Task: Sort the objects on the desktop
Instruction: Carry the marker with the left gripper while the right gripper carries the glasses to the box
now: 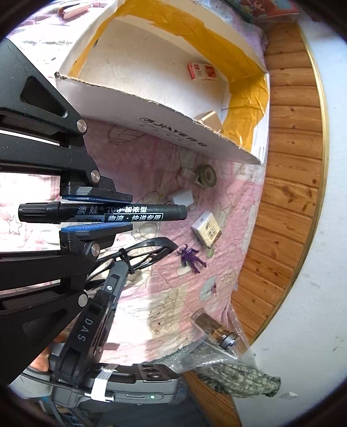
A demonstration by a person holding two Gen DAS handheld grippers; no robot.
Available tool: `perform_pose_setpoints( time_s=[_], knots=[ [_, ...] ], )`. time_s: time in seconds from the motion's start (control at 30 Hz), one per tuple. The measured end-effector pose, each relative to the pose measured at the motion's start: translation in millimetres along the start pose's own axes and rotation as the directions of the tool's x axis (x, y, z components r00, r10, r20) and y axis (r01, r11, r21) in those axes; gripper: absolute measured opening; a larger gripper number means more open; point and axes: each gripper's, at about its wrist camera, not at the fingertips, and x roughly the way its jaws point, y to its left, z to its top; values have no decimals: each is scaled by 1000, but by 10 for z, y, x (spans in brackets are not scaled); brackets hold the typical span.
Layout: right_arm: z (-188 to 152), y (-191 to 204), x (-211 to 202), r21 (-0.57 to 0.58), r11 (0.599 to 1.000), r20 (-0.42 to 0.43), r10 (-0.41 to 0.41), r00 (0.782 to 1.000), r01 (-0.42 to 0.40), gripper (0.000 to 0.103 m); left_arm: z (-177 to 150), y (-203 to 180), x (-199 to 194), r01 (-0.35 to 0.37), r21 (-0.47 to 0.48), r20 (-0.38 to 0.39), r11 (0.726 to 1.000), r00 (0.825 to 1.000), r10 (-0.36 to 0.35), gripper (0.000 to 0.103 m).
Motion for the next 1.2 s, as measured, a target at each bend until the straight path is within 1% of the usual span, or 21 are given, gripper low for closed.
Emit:
perform_pose_setpoints(
  time_s=[0.17, 0.23, 0.43, 0.57, 0.77, 1.2],
  knots=[
    [-144, 124, -57, -34, 999, 10, -36, 999, 37, 17, 32, 42, -138, -5, -2, 30, 1000, 1000, 5, 12],
    [-199, 203, -80, -66, 995, 17, -69, 997, 70, 17, 45, 81, -181, -9, -10, 37, 1000, 999, 10, 12],
    [-335, 442, -157, -118, 990, 30, -71, 997, 74, 17, 76, 184, -292, -13, -27, 56, 1000, 998, 15, 12],
    [-401, 598, -200, -146, 987, 40, -66, 997, 71, 17, 93, 238, -368, -6, -36, 68, 999, 998, 9, 12],
    [-452, 742, -268, -160, 985, 51, -48, 998, 56, 17, 132, 325, -494, 7, -54, 91, 999, 996, -2, 12],
    [-370, 1163, -441, -222, 975, 88, 3, 996, 16, 17, 259, 664, -701, -6, -124, 130, 992, 991, 22, 12]
  ],
)
